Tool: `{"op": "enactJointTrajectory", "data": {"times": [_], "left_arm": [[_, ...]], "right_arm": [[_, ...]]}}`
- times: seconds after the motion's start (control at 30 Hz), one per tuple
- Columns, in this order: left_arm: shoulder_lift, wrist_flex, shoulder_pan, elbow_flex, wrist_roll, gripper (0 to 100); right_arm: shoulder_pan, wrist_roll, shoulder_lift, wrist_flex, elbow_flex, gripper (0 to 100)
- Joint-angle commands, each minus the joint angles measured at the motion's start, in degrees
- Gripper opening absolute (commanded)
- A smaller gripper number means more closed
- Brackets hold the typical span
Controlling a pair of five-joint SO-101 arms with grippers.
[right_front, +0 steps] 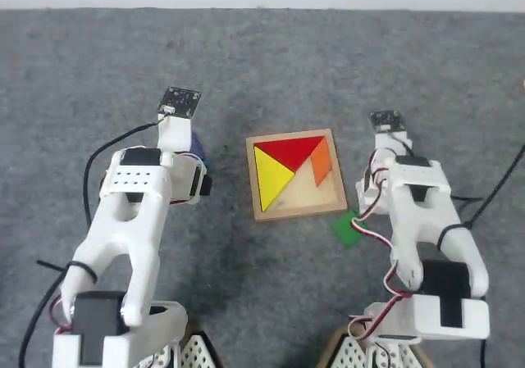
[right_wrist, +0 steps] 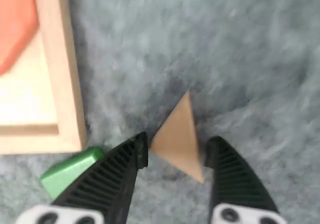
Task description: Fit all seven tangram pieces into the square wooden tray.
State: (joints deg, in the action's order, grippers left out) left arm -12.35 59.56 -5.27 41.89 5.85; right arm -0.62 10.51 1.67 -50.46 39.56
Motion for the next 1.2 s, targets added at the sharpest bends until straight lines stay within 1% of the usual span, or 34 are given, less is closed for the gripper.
{"op": "enactJointTrajectory", "data": {"times": [0.0, 0.27, 0.37, 0.47, 0.6, 0.87, 1.0, 1.17], "left_arm": [[-2.5, -1.1, -0.3, -0.5, 0.7, 20], [-2.5, -1.1, -0.3, -0.5, 0.7, 20], [-2.5, -1.1, -0.3, -0.4, 0.7, 20], [-2.5, -1.1, -0.3, -0.4, 0.7, 20], [-2.5, -1.1, -0.3, -0.4, 0.7, 20], [-2.5, -1.0, -0.3, -0.4, 0.7, 20], [-2.5, -0.9, -0.4, -0.4, 0.7, 20], [-2.5, -0.9, -0.4, -0.4, 0.7, 20]], "right_arm": [[-0.4, 0.9, 0.4, 0.8, -4.7, 12.6], [-0.6, 1.0, 0.4, 0.7, -4.5, 7.5], [0.0, 2.6, 0.4, -0.3, -4.6, 10.2], [1.6, 6.1, 0.4, -4.4, -4.8, 16.4], [3.2, 7.3, 0.4, -5.8, -4.6, 21.7], [3.1, 7.3, 0.0, -3.4, -4.5, 21.0], [3.2, 7.4, -3.7, -2.2, -5.4, 18.8], [2.9, 7.3, -7.2, -4.7, -9.4, 18.7]]}}
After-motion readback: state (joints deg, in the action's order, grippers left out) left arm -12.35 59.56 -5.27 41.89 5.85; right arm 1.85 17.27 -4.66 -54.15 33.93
